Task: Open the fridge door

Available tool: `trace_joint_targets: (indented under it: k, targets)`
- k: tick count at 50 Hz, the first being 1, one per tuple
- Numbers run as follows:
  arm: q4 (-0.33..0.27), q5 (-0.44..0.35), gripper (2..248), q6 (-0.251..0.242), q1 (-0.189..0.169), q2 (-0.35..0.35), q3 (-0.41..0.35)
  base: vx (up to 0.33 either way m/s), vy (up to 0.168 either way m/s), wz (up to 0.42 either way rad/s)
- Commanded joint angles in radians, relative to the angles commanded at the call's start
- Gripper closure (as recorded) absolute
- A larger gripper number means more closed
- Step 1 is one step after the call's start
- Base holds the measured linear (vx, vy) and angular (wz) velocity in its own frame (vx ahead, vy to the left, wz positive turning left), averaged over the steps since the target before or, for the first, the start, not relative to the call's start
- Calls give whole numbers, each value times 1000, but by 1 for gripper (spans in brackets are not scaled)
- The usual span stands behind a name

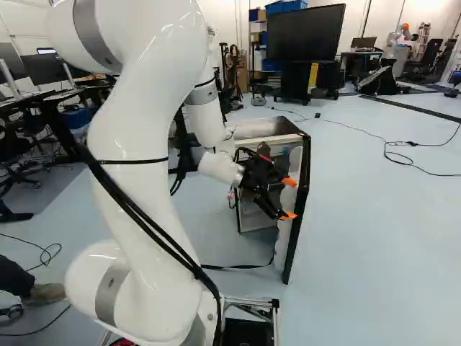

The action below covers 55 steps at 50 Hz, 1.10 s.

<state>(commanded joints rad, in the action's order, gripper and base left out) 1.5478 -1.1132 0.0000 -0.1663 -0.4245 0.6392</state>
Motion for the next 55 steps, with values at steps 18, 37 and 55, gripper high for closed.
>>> trace_joint_targets:
  k: [18,37,55]
  targets:
    - [0,0,3,0,-94,-18,30,0,0,0]
    - [0,0,3,0,-190,-49,81,0,0,0]
    - [0,0,3,0,-260,-102,170,0,0,0]
